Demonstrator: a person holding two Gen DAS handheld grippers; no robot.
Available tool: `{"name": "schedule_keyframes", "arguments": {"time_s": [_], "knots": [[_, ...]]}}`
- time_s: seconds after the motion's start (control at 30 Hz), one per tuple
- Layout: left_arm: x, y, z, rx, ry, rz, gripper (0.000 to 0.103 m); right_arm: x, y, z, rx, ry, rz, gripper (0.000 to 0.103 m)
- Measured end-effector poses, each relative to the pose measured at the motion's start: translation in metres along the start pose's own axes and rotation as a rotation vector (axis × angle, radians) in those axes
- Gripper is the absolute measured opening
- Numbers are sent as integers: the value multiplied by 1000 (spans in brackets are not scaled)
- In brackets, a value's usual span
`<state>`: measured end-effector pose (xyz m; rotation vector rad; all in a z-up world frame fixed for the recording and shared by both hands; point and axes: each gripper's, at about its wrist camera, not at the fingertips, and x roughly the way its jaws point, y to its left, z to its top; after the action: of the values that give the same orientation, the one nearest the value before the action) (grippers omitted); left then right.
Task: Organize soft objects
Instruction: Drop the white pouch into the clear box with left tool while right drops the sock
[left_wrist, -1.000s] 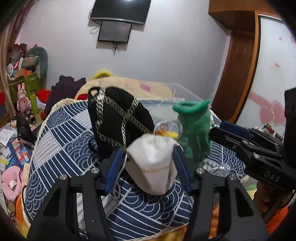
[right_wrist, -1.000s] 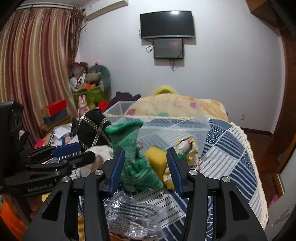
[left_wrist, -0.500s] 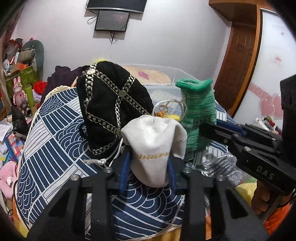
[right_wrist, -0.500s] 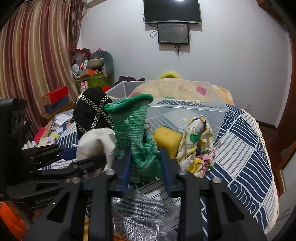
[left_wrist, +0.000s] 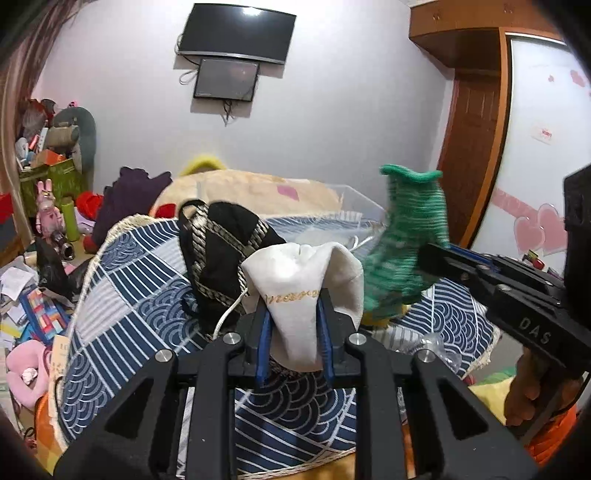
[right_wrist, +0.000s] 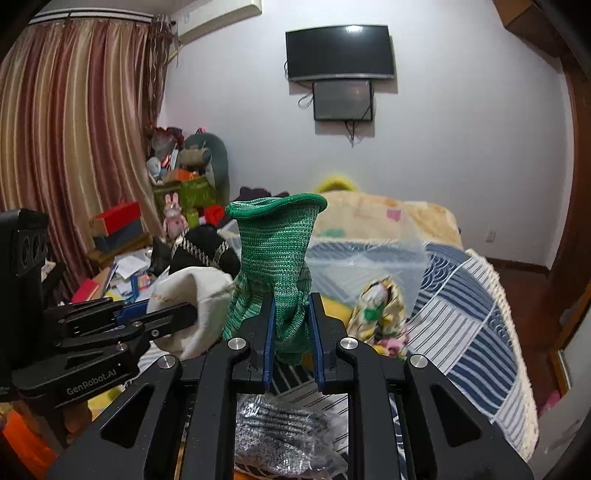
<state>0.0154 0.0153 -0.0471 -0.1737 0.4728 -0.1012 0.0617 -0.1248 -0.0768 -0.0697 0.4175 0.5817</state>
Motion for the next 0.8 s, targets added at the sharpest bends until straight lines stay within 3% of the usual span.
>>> {"name": "schedule_keyframes", "arguments": {"time_s": [0.2,0.5,0.8], "knots": [[-7,8,17,-19,-32,1,20,-13,-7,14,12,-48,-46,15],[-10,6,54,-7,-96,-26,9,-23,-16,39,8,-105,-112,15],[-3,6,90,1,-137,-27,8,-13,-18,49,-6,-118,-132,15]]}}
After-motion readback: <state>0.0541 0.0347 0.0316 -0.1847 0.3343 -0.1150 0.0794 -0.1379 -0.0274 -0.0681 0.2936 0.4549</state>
